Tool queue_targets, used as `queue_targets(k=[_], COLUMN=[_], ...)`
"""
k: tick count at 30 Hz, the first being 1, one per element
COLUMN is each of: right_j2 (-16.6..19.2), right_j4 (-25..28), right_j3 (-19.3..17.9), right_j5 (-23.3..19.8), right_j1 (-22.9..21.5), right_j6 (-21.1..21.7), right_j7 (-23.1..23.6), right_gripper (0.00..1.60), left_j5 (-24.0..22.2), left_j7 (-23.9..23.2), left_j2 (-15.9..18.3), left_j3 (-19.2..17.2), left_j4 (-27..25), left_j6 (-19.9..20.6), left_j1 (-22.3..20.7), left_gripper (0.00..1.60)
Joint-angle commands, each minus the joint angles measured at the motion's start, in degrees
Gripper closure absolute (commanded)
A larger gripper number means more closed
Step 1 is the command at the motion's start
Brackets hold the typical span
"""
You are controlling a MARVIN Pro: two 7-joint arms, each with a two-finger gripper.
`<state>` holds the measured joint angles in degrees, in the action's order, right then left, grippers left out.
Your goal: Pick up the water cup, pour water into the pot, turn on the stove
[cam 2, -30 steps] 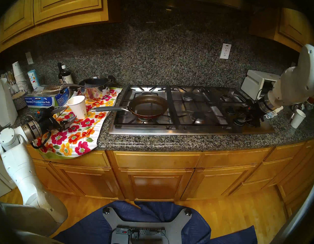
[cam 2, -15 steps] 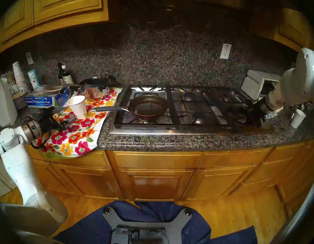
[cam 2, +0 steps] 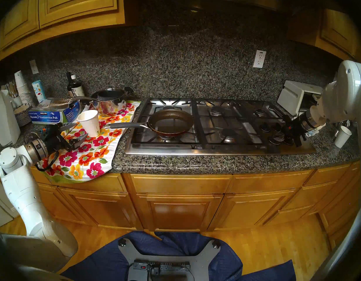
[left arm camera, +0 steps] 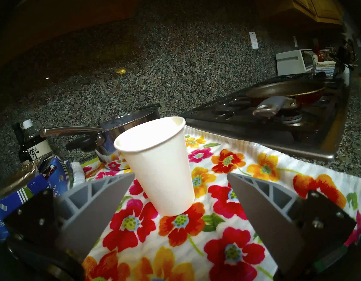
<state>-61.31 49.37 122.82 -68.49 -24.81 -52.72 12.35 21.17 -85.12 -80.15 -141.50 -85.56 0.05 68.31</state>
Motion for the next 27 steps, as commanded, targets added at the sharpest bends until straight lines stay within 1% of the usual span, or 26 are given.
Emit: queue_targets(k=[1, 11, 12, 15, 16, 19, 21, 24, 26, 27], right_j2=[2.2, 2.3, 2.5, 2.5, 2.7, 2.9, 3.0, 3.1, 3.3, 3.3], right_j4=[-2.7, -4.5, -4.9, -5.1, -5.9, -6.3, -7.1, -8.2, -8.7, -8.7], right_j3=[4.2, 5.8, 6.1, 6.3, 6.6, 6.7, 7.2, 7.9, 8.7, 9.0], right_j5=[2.7, 3.7, 3.6, 3.9, 3.9, 3.6, 3.3, 3.0, 2.8, 2.7], right_j1=[4.3, 5.9, 6.2, 6.5, 7.0, 7.1, 7.2, 6.6, 5.2, 4.5], right_j6=[5.3, 3.7, 2.8, 3.6, 3.1, 3.7, 3.3, 4.1, 3.5, 3.2], right_j7=[-1.9, -4.6, -4.9, -5.2, -5.5, -5.5, -5.5, -5.1, -4.4, -4.0], right_gripper=[1.60, 1.60, 1.60, 1.60, 1.60, 1.60, 1.60, 1.60, 1.60, 1.54], left_j5=[-1.1, -1.1, -1.1, -1.1, -1.0, -1.1, -1.1, -1.1, -1.1, -1.1], left_j7=[0.1, 0.1, 0.1, 0.1, 0.1, 0.1, 0.1, 0.1, 0.1, 0.1], left_j2=[0.5, 0.5, 0.5, 0.5, 0.5, 0.5, 0.5, 0.5, 0.5, 0.5], left_j3=[-0.1, -0.1, -0.1, -0.1, -0.1, -0.1, -0.1, -0.1, -0.1, -0.1], left_j4=[-1.2, -1.2, -1.2, -1.2, -1.2, -1.2, -1.2, -1.2, -1.2, -1.2], left_j6=[0.0, 0.0, 0.0, 0.0, 0.0, 0.0, 0.0, 0.1, 0.1, 0.0], left_j1=[-1.6, -1.5, -1.5, -1.5, -1.5, -1.5, -1.5, -1.6, -1.6, -1.6], left_gripper=[0.00, 0.00, 0.00, 0.00, 0.00, 0.00, 0.00, 0.00, 0.00, 0.00])
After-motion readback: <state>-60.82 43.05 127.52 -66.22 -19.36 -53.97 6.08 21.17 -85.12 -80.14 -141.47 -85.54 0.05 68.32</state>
